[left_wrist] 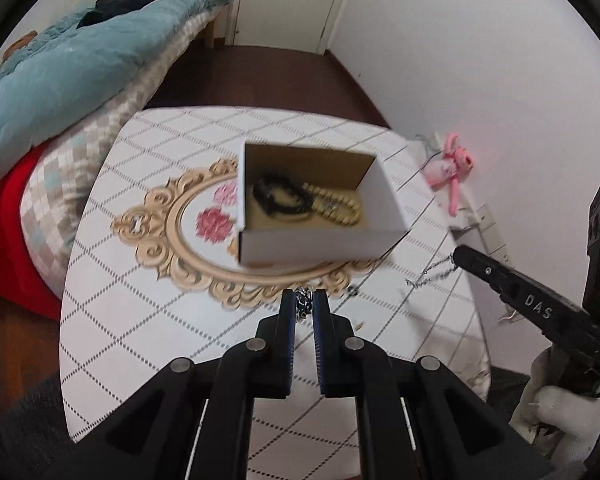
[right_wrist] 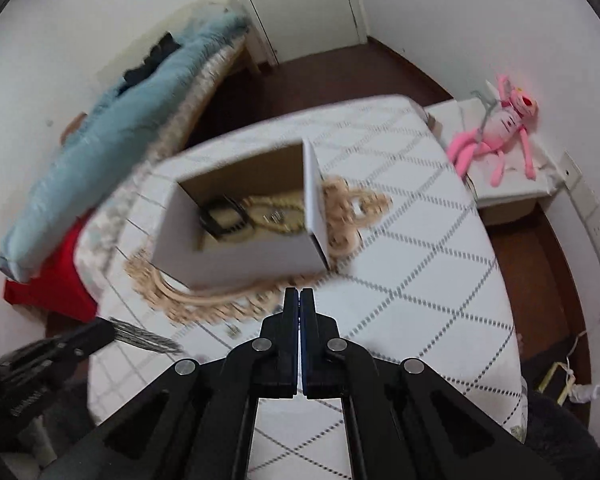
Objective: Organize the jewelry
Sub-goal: 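Lower both chains into the white box and open both tools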
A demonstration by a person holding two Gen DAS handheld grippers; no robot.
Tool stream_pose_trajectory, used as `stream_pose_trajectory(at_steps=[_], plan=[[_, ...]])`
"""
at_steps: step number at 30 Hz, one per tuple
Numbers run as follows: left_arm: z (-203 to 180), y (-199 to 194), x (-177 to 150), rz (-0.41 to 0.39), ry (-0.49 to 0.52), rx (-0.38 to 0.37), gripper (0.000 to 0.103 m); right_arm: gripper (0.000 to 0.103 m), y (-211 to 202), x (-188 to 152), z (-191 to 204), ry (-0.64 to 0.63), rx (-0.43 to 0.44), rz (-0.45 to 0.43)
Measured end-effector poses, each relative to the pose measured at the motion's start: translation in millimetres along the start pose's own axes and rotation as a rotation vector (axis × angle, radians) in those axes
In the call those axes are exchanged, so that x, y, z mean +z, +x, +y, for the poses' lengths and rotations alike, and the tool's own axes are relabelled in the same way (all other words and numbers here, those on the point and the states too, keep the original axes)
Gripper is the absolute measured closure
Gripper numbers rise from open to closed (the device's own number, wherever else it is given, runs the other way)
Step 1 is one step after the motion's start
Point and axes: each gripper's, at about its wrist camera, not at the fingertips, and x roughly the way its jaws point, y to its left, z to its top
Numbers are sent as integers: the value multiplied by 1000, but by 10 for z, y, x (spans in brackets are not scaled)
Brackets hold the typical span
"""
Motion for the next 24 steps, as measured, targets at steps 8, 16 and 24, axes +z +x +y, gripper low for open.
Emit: stream_pose_trajectory(at_steps=[8,16,24], plan=[[-164,-190,585,-67,14,-52,97,103,-322,604,273,-59,64,-69],[-53,145,1082,-11,35,-2,97,103,9,1097,454,-91,70,-10],[178,612,1155,113,17,2,97,103,426,1179,412,-68,97,90]])
